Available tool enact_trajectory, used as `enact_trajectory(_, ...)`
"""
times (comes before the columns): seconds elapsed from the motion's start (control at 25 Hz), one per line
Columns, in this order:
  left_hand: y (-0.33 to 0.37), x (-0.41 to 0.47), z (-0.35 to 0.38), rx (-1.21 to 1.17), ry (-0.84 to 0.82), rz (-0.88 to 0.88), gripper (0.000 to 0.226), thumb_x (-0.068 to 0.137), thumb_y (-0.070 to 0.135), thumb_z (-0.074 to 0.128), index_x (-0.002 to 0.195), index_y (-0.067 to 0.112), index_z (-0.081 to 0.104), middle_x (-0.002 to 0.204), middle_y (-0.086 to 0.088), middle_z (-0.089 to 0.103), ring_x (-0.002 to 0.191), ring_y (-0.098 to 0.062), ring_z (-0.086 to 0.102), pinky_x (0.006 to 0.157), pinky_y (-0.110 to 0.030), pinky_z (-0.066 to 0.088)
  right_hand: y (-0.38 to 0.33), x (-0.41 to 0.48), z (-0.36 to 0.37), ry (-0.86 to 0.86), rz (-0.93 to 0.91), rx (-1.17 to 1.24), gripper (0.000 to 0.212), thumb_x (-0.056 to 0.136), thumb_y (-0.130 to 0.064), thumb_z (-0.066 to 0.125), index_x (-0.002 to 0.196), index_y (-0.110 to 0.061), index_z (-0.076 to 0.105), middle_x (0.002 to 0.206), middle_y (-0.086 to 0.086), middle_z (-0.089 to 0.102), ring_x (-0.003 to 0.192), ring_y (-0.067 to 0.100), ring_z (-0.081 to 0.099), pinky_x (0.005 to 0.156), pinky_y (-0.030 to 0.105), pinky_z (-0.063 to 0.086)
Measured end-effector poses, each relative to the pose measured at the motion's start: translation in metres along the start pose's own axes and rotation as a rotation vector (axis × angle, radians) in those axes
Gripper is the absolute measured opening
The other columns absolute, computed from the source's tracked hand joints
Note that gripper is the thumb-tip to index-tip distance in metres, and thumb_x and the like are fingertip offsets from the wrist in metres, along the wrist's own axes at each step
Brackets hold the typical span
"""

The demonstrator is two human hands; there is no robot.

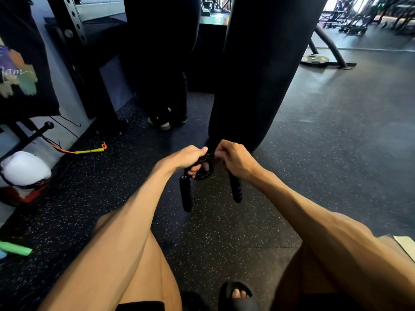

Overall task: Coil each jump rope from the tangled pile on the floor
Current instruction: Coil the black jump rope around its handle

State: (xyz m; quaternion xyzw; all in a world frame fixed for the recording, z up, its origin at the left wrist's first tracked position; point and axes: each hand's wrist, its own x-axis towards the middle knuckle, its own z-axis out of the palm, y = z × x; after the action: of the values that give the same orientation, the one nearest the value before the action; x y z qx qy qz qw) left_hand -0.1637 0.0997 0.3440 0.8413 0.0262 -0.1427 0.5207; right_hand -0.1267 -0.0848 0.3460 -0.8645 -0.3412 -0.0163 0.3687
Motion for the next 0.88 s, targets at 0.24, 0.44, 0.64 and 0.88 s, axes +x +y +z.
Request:
enact_trajectory(0.24, 0.000, -0.003, 0.006, -0.455, 0.061, 0.085, 0.049, 0.103, 0.030, 0.042, 0.061, 0.006, 0.048, 0.037, 0.004, 0.023, 0.030, -0.010, 0.019, 0.038, -0.021, 0.024, 0.002, 0.009, 0.013, 0.068, 0.040, 0.133, 0.008, 0.099, -0.017, 0.054, 0.092, -0.014, 0.052, 0.077, -0.005, 0.056, 0.065, 0.006, 0.051, 0.061, 0.024, 0.043)
enact_trajectory(0.44, -0.015, 0.002, -0.005, -0.646, 0.247, 0.059, 0.053, 0.100, 0.028, 0.044, 0.051, 0.009, 0.047, 0.036, 0.004, 0.022, 0.028, -0.009, 0.017, 0.037, -0.018, 0.016, -0.010, 0.033, 0.038, 0.044, 0.187, 0.376, 0.013, 0.101, -0.023, 0.053, 0.096, -0.011, 0.056, 0.075, -0.006, 0.052, 0.066, 0.002, 0.046, 0.063, 0.019, 0.039)
enact_trajectory(0.64, -0.052, -0.007, -0.038, -0.752, 0.459, 0.009, 0.047, 0.098, 0.029, 0.047, 0.058, 0.005, 0.047, 0.033, 0.005, 0.022, 0.028, -0.008, 0.017, 0.039, -0.021, 0.015, -0.023, 0.068, 0.078, -0.195, 0.265, 0.633, 0.020, 0.098, -0.027, 0.058, 0.107, -0.010, 0.062, 0.094, 0.003, 0.066, 0.082, 0.008, 0.060, 0.075, 0.021, 0.048)
enact_trajectory(0.88, -0.116, -0.023, -0.073, -0.826, 0.691, -0.127, 0.047, 0.098, 0.031, 0.055, 0.061, 0.003, 0.055, 0.034, 0.003, 0.024, 0.028, -0.009, 0.020, 0.039, -0.022, 0.021, -0.031, 0.103, 0.153, -0.439, 0.293, 0.727, 0.014, 0.094, -0.026, 0.064, 0.103, -0.016, 0.058, 0.095, 0.010, 0.065, 0.082, 0.015, 0.059, 0.075, 0.030, 0.047)
